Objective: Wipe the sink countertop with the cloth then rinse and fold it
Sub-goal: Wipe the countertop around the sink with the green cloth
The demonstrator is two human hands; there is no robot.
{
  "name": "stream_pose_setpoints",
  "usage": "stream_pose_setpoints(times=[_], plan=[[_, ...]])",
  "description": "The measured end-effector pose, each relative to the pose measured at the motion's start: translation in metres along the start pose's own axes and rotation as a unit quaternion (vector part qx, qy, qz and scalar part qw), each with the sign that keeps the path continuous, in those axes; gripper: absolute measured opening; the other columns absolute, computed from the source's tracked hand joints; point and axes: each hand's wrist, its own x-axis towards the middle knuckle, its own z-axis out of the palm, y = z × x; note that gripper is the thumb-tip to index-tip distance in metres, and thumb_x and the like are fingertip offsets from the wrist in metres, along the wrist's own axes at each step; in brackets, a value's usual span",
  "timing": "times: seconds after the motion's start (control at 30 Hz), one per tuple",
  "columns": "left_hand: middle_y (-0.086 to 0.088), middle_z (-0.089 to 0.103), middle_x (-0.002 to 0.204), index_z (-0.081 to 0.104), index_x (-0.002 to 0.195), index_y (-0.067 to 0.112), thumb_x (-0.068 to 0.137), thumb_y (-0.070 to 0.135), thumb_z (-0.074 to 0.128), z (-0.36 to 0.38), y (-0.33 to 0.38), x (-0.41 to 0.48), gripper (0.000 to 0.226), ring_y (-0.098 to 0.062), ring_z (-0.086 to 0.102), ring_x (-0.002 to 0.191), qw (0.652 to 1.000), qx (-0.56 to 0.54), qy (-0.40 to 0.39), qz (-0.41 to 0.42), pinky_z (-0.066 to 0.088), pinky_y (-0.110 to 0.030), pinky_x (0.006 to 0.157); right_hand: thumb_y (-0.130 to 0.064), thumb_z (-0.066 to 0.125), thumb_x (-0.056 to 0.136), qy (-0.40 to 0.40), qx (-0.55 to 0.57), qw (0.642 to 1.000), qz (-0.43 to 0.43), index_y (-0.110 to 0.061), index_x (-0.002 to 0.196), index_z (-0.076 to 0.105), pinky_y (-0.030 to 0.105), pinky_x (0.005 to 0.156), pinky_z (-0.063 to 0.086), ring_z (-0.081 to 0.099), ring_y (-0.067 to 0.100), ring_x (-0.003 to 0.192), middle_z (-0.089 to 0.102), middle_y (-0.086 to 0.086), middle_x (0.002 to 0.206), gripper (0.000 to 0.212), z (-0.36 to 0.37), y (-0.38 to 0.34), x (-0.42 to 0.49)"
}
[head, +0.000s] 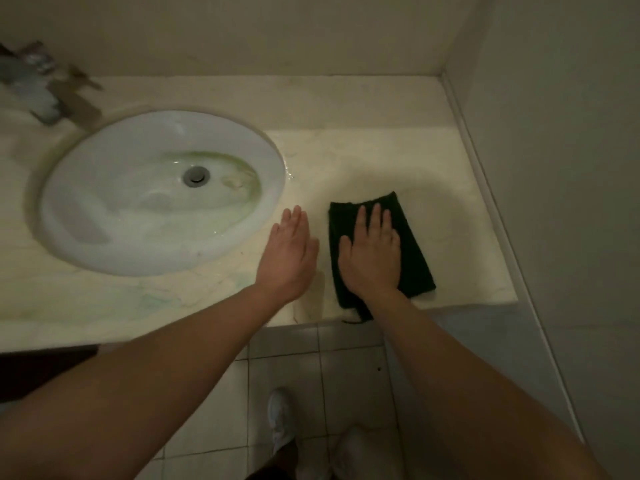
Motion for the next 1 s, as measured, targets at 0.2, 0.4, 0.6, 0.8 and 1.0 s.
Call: stream_pose_setpoints(times=[0.2,0.4,0.6,0.8,1.0], plan=[[-0.015,0.018,0.159,0.020,0.151,0.005,0.091,0.014,0.040,0.002,0.075,0.012,0.063,-0.028,0.013,0.147,0.996,-0.052,0.068,0.013,0.017,-0.042,0.119,-0.017,0.030,0.103,0.015,0.273,0.962,-0.010,-0.015,0.153,0.018,0.028,0.118,0.007,0.011,0.018,0.149,0.016,0.004,0.161,0.051,-0.042,0.057,0.007],[-0.013,-0.006,0.161,0.000,0.152,0.006,0.100,0.041,0.025,0.078,0.125,0.037,0.068,-0.027,-0.009,0.148,0.991,0.130,-0.026,-0.001,-0.008,-0.044,0.119,-0.012,0.026,0.095,0.058,0.109,0.992,0.001,-0.002,0.150,0.022,0.040,0.120,0.015,0.012,0.028,0.148,0.022,0.016,0.158,0.056,-0.020,0.108,0.028],[-0.007,0.008,0.162,0.012,0.153,0.014,0.094,0.048,0.027,0.049,0.101,0.112,0.070,-0.026,0.001,0.149,0.983,0.183,-0.014,0.025,0.004,-0.046,0.120,-0.022,0.025,0.091,0.068,0.047,0.996,-0.030,-0.001,0.148,0.028,0.045,0.119,0.017,0.020,0.033,0.146,0.027,0.018,0.156,0.061,-0.018,0.104,0.072],[-0.007,0.003,0.162,0.007,0.154,0.013,0.094,0.050,0.023,0.005,0.069,0.200,0.072,-0.025,-0.001,0.149,0.981,0.190,-0.014,-0.023,0.005,-0.045,0.120,-0.033,0.018,0.092,0.077,-0.022,0.996,-0.037,-0.006,0.150,0.025,0.045,0.118,0.018,0.021,0.030,0.146,0.025,0.013,0.158,0.064,-0.013,0.102,0.077],[-0.011,0.007,0.162,0.009,0.153,0.006,0.095,0.047,0.020,-0.012,0.038,0.202,0.072,-0.027,0.003,0.149,0.976,0.216,0.016,-0.040,0.006,-0.042,0.121,-0.032,0.021,0.093,0.070,-0.035,0.996,-0.034,-0.006,0.150,0.025,0.047,0.117,0.020,0.021,0.031,0.146,0.025,0.014,0.158,0.062,-0.015,0.102,0.079]])
